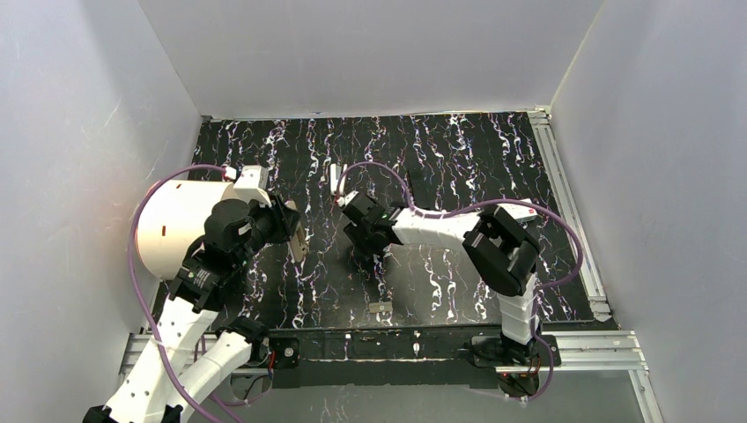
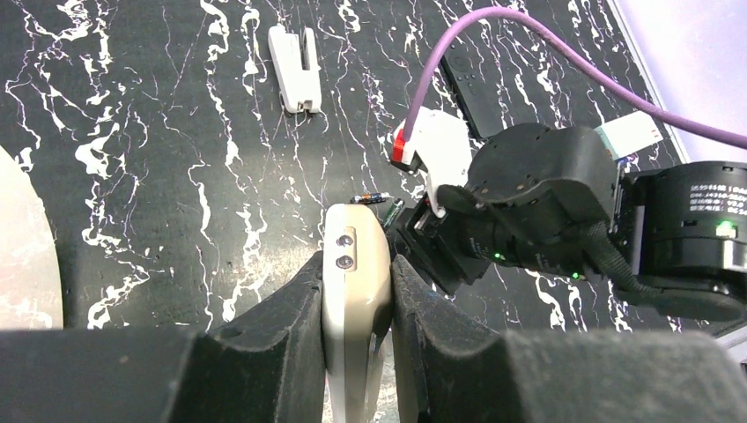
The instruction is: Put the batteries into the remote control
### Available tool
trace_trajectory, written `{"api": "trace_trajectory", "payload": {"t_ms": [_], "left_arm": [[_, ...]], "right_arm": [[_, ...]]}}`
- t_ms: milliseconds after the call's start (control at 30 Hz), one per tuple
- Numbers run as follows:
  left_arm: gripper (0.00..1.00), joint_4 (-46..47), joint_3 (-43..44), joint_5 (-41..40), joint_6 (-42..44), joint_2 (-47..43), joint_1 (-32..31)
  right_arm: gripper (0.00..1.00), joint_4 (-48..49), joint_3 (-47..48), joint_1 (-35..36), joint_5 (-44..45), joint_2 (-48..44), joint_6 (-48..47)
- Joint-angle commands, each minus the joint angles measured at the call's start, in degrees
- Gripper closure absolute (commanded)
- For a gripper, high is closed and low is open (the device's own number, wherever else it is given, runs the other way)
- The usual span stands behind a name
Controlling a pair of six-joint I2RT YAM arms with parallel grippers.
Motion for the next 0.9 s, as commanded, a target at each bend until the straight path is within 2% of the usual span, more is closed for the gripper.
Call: {"api": "trace_trajectory", "payload": {"t_ms": [0,133,233,367,500,567,700,867], "left_arm": [[1.0,-0.59,2.0,-0.5,0.67,-0.67,0.22],[1.0,-0.79,2.28,-0.48,0.64,-0.56,0.2],[1.0,-0.64,2.3,-0.6,0.27,-0.56,0.18],[1.0,-0.43,2.24,-0.33,-0.27,-0.31,0.21],[1.0,-0.62,2.6,0.33,-0.4,0.29,0.22],[1.0,-0.6,2.68,0.56,-0.53,0.45,0.21],[1.0,-0.42,2.59,0.7,-1.08,0.43,0.23],[1.0,-0.5,2.5,0.83,-1.19,0.64,0.22]], "right_arm": [[0.41,-4.35,-2.92,-2.27,-9.67,-2.53,-10.41],[0.37,-4.86,-0.04,-3.34,-8.92,-2.98,-4.42],[0.31,-3.18,1.85,-3.35,-10.06,-2.85,5.83],[0.24,-0.41,2.49,-3.27,-5.91,-2.07,21.7],[0.24,2.98,3.02,-3.29,-2.45,-1.22,31.6],[0.25,3.3,4.23,-3.29,1.21,-0.36,34.19],[0.25,-2.77,9.83,-3.24,8.3,3.59,36.32],[0.28,-6.34,13.65,-3.15,10.62,7.51,35.95]]}}
